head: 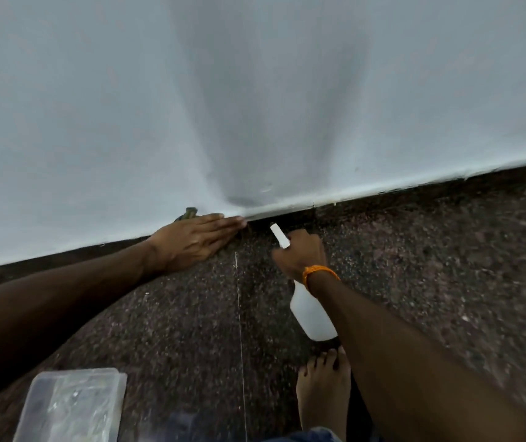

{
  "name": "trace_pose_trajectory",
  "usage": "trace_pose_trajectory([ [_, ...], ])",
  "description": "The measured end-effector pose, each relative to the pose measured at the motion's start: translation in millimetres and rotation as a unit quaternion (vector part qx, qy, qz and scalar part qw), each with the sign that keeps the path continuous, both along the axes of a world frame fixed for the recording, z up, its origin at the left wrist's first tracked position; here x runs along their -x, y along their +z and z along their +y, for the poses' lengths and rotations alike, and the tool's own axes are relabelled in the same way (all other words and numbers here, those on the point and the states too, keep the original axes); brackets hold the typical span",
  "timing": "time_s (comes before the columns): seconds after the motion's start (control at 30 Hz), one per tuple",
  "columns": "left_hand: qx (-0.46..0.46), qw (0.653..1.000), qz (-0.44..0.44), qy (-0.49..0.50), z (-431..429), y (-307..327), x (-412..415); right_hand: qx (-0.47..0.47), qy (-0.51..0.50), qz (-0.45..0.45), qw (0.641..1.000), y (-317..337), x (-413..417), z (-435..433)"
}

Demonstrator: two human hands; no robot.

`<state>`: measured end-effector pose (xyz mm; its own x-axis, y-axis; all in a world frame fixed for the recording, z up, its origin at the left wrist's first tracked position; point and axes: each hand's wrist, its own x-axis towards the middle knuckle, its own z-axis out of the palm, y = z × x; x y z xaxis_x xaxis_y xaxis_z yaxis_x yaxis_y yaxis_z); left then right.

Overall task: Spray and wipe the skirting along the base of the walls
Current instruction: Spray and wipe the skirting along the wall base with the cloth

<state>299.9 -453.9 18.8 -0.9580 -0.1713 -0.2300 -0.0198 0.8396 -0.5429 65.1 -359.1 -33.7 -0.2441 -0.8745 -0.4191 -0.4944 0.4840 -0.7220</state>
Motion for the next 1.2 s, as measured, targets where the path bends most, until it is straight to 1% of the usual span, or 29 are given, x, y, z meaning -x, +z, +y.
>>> trace_pose_trajectory([
  [0.07, -0.01, 1.0, 0.023, -0.006, 3.5, 15.7, 13.8, 0.007, -0.007, 0.001, 1.0, 6.1, -3.8, -3.3],
  [0.1, -0.012, 1.0, 0.021, -0.006, 4.6, 22.2, 16.6, 0.004, -0.006, -0.003, 1.0, 7.7, -6.9, -2.2],
  [0.2, 0.004, 1.0, -0.012, -0.02, 0.3, 29.6, 12.6, -0.009, 0.002, 0.003, 1.0, 6.7, -16.5, 6.5],
  [0.27, 0.02, 0.999, -0.023, -0.025, -3.9, 21.5, 8.9, -0.009, 0.007, 0.018, 1.0, 3.5, -21.8, 10.0],
  [0.33, 0.029, 0.997, -0.065, 0.009, -7.0, 2.6, 5.0, 0.001, -0.005, 0.018, 1.0, 1.6, -24.3, 8.3],
  [0.37, 0.029, 0.997, -0.072, 0.013, -9.0, -8.1, 4.9, 0.005, -0.011, 0.017, 1.0, 0.1, -23.7, 6.2],
  [0.47, 0.001, 0.998, -0.057, -0.021, -10.6, -44.9, 6.1, -0.003, -0.031, 0.026, 0.999, -10.3, -15.2, 2.8],
  [0.53, -0.035, 0.998, -0.016, -0.056, -16.3, -73.3, 9.4, 0.002, -0.054, 0.027, 0.998, -17.1, -7.2, 1.6],
  [0.57, -0.045, 0.996, -0.012, -0.075, -19.0, -85.4, 14.6, 0.003, -0.065, 0.03, 0.997, -19.2, -2.8, 2.5],
  [0.7, -0.035, 0.988, -0.032, -0.147, -38.4, -125.6, 51.9, 0.008, -0.089, 0.07, 0.994, -27.2, 16.0, 1.8],
  [0.77, -0.054, 0.989, -0.031, -0.134, -52.8, -127.8, 72.6, 0.009, -0.104, 0.085, 0.991, -28.7, 23.9, 1.1],
  [0.8, -0.088, 0.986, -0.033, -0.14, -62.8, -131.6, 74.6, 0.012, -0.106, 0.092, 0.99, -28.4, 25.3, 0.3],
  [0.83, -0.101, 0.982, -0.046, -0.154, -70.8, -130.2, 71.7, 0.013, -0.109, 0.093, 0.99, -26.9, 25.3, -0.4],
  [0.87, -0.098, 0.982, -0.059, -0.149, -76.4, -129.6, 61.9, 0.014, -0.112, 0.091, 0.989, -24.7, 23.9, -1.8],
  [0.9, -0.069, 0.985, -0.091, -0.129, -77.2, -126.3, 44.5, 0.016, -0.114, 0.087, 0.99, -23.2, 21.7, -2.8],
  [0.97, 0.015, 0.982, -0.138, -0.13, -81.9, -134.2, 0.4, 0.027, -0.118, 0.068, 0.99, -18.7, 15.0, -5.2],
  [1.0, 0.033, 0.982, -0.139, -0.123, -88.3, -144.2, -22.1, 0.034, -0.121, 0.056, 0.991, -17.4, 11.3, -6.4],
  [1.03, 0.05, 0.985, -0.123, -0.106, -90.3, -151.3, -40.4, 0.041, -0.121, 0.049, 0.991, -17.4, 8.4, -7.6],
  [1.07, 0.086, 0.988, -0.081, -0.095, -90.6, -157.2, -51.8, 0.046, -0.115, 0.048, 0.991, -18.5, 6.1, -8.7],
  [1.1, 0.09, 0.993, -0.063, -0.053, -89.0, -160.0, -55.5, 0.044, -0.103, 0.049, 0.992, -21.0, 2.7, -8.3],
  [1.13, 0.057, 0.996, -0.055, -0.04, -85.8, -160.2, -50.0, 0.044, -0.092, 0.049, 0.994, -22.8, -0.8, -8.1],
  [1.17, 0.014, 0.998, -0.03, -0.051, -80.0, -155.5, -39.5, 0.043, -0.083, 0.053, 0.994, -24.0, -5.2, -8.0],
  [1.2, -0.003, 0.998, 0.009, -0.066, -73.1, -149.3, -26.2, 0.04, -0.073, 0.062, 0.995, -25.5, -8.6, -7.4],
])
